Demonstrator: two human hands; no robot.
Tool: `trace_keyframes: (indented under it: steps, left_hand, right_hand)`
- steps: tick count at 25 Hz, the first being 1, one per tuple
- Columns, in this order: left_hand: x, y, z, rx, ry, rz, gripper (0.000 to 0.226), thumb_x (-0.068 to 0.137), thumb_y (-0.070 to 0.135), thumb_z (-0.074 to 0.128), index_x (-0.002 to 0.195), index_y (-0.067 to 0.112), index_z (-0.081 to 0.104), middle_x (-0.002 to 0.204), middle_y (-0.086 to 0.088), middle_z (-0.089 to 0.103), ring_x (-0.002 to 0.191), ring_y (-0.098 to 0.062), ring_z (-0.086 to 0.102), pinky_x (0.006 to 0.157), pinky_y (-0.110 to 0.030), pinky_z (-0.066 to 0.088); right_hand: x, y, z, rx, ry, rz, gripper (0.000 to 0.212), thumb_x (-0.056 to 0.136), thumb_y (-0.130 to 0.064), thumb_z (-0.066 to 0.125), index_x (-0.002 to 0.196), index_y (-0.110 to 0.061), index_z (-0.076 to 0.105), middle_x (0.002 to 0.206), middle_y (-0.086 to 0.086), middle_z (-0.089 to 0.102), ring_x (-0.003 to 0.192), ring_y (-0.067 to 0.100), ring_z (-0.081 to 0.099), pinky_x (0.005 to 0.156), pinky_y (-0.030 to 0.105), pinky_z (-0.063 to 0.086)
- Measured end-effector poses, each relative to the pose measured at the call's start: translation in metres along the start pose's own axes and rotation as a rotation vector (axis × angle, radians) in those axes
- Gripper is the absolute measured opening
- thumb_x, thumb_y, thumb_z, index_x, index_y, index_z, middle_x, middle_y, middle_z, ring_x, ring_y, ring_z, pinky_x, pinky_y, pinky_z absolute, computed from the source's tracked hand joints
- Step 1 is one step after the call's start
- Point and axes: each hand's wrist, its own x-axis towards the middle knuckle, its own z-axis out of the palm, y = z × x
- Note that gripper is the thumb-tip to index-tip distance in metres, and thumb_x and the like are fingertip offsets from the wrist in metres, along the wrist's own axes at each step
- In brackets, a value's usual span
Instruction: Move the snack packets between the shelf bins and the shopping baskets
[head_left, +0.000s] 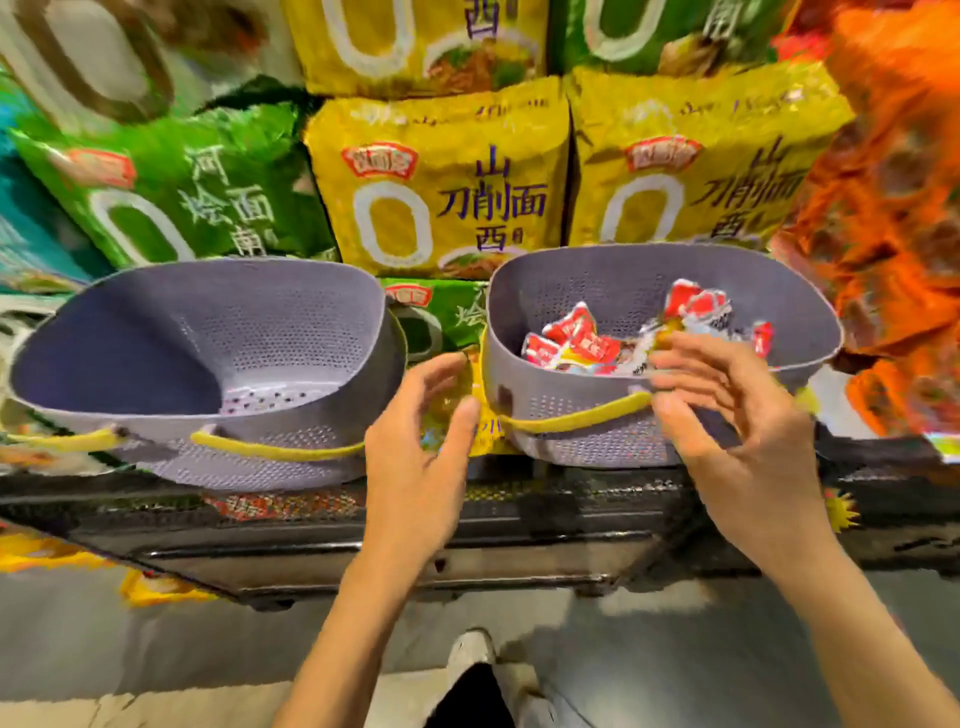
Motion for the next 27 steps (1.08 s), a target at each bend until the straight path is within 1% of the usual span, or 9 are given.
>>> trace_keyframes:
  steps: [4, 7, 10, 13, 16, 19, 21, 23, 27]
  left_hand:
    - [0.076, -0.008, 0.019, 0.066, -0.088, 0.079, 0.025, 0.086, 0.033, 0.054, 0.11, 0.037, 0.055, 0.109, 0.025, 0.06, 0.103, 0.007, 0.057, 0.088, -0.011, 0.041]
    - [0.112, -0.022, 0.039, 0.153, -0.164, 0.092, 0.032, 0.085, 0.041, 0.051, 0.115, 0.029, 0.057, 0.112, 0.02, 0.059, 0.1, 0.008, 0.053, 0.087, -0.01, 0.039]
    - [0.121, -0.034, 0.054, 0.141, -0.231, 0.061, 0.034, 0.083, 0.047, 0.045, 0.111, 0.031, 0.057, 0.123, 0.012, 0.057, 0.129, -0.004, 0.041, 0.105, -0.021, 0.03]
    - [0.121, -0.038, 0.061, 0.046, -0.229, 0.015, 0.031, 0.085, 0.047, 0.04, 0.108, 0.036, 0.058, 0.128, 0.012, 0.057, 0.137, -0.003, 0.032, 0.111, -0.029, 0.027]
    - [0.123, -0.033, 0.058, 0.107, -0.223, 0.018, 0.032, 0.083, 0.049, 0.042, 0.109, 0.039, 0.057, 0.125, 0.022, 0.054, 0.136, 0.002, 0.032, 0.11, -0.024, 0.027]
    - [0.127, -0.022, 0.053, 0.212, -0.226, 0.064, 0.03, 0.08, 0.051, 0.047, 0.108, 0.044, 0.055, 0.119, 0.033, 0.049, 0.127, 0.007, 0.04, 0.101, -0.009, 0.029]
    - [0.13, -0.015, 0.052, 0.233, -0.185, 0.105, 0.027, 0.085, 0.044, 0.054, 0.109, 0.033, 0.061, 0.114, 0.021, 0.06, 0.099, 0.013, 0.055, 0.08, -0.001, 0.036]
    - [0.135, -0.009, 0.053, 0.213, -0.138, 0.112, 0.023, 0.091, 0.03, 0.059, 0.111, 0.021, 0.065, 0.109, 0.01, 0.066, 0.069, 0.018, 0.053, 0.059, -0.001, 0.036]
    - [0.148, -0.004, 0.062, 0.231, -0.268, 0.05, 0.04, 0.082, 0.046, 0.054, 0.117, 0.027, 0.062, 0.112, 0.015, 0.066, 0.102, 0.011, 0.058, 0.085, -0.006, 0.044]
  right_hand:
    - [0.081, 0.019, 0.003, -0.092, -0.16, 0.056, 0.024, 0.08, -0.032, 0.063, 0.101, -0.039, 0.054, 0.096, -0.012, 0.063, 0.078, -0.003, 0.061, 0.071, 0.01, 0.046]
    - [0.132, 0.044, 0.005, -0.35, -0.46, 0.189, 0.019, 0.085, -0.024, 0.067, 0.1, -0.032, 0.057, 0.09, -0.007, 0.063, 0.071, 0.006, 0.056, 0.068, 0.019, 0.045]
    - [0.161, 0.067, 0.015, -0.747, -0.883, 0.16, 0.028, 0.085, -0.033, 0.066, 0.108, -0.019, 0.061, 0.097, -0.005, 0.067, 0.081, 0.011, 0.057, 0.073, 0.022, 0.039]
    - [0.166, 0.087, 0.031, -0.901, -1.173, 0.121, 0.024, 0.078, -0.034, 0.07, 0.099, -0.024, 0.064, 0.085, -0.012, 0.062, 0.091, 0.013, 0.058, 0.073, 0.027, 0.041]
    - [0.168, 0.098, 0.039, -0.897, -1.201, 0.031, 0.009, 0.077, -0.027, 0.069, 0.084, -0.026, 0.063, 0.067, -0.018, 0.049, 0.078, 0.007, 0.053, 0.065, 0.024, 0.035]
    - [0.179, 0.107, 0.037, -0.689, -1.252, 0.011, 0.007, 0.08, -0.013, 0.067, 0.077, -0.017, 0.071, 0.06, -0.019, 0.053, 0.06, -0.006, 0.052, 0.057, 0.012, 0.035]
    - [0.185, 0.11, 0.032, -0.504, -1.276, 0.121, 0.011, 0.081, -0.007, 0.068, 0.073, -0.015, 0.07, 0.057, -0.016, 0.057, 0.055, -0.007, 0.052, 0.057, 0.008, 0.037]
    - [0.195, 0.105, 0.021, -0.368, -1.248, 0.175, 0.017, 0.081, -0.004, 0.07, 0.071, -0.017, 0.066, 0.059, -0.013, 0.06, 0.055, -0.005, 0.051, 0.059, 0.012, 0.039]
    - [0.228, 0.075, -0.01, -0.207, -1.11, 0.123, 0.015, 0.081, -0.005, 0.069, 0.072, -0.015, 0.063, 0.066, -0.005, 0.06, 0.061, 0.0, 0.053, 0.06, 0.011, 0.041]
